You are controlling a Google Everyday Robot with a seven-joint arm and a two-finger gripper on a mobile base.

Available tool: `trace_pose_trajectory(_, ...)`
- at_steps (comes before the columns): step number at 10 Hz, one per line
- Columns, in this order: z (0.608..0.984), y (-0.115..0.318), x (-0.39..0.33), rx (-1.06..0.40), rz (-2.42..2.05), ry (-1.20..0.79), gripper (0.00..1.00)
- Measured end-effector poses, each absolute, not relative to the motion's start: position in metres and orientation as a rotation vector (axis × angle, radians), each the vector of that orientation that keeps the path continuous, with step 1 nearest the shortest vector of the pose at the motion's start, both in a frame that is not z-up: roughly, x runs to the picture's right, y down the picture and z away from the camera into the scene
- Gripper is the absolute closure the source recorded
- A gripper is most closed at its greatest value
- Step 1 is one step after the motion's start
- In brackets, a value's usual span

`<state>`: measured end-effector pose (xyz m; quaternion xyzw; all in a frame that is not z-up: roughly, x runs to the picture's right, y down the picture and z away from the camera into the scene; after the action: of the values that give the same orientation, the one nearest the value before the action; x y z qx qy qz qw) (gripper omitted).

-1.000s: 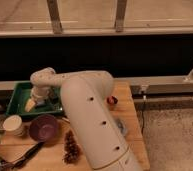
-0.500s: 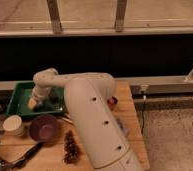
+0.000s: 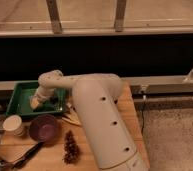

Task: Place sponge in purple bowl

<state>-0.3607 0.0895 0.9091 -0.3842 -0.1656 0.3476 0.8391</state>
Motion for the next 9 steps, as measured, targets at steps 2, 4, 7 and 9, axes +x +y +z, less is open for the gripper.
trace_pose_trajectory(2,0.908,0.089,-0.360,-0.822,0.747,-0.362,1.00)
trace_pose_trajectory(4,0.904,0.084,-0.361,-0.817,0.753,-0.385,1.00)
trace_pose_trajectory(7,0.887,0.060,-0.362,-0.803,0.767,-0.453,1.00)
trace_pose_trajectory(9,0.867,0.037,-0.360,-0.779,0.770,-0.509,1.00)
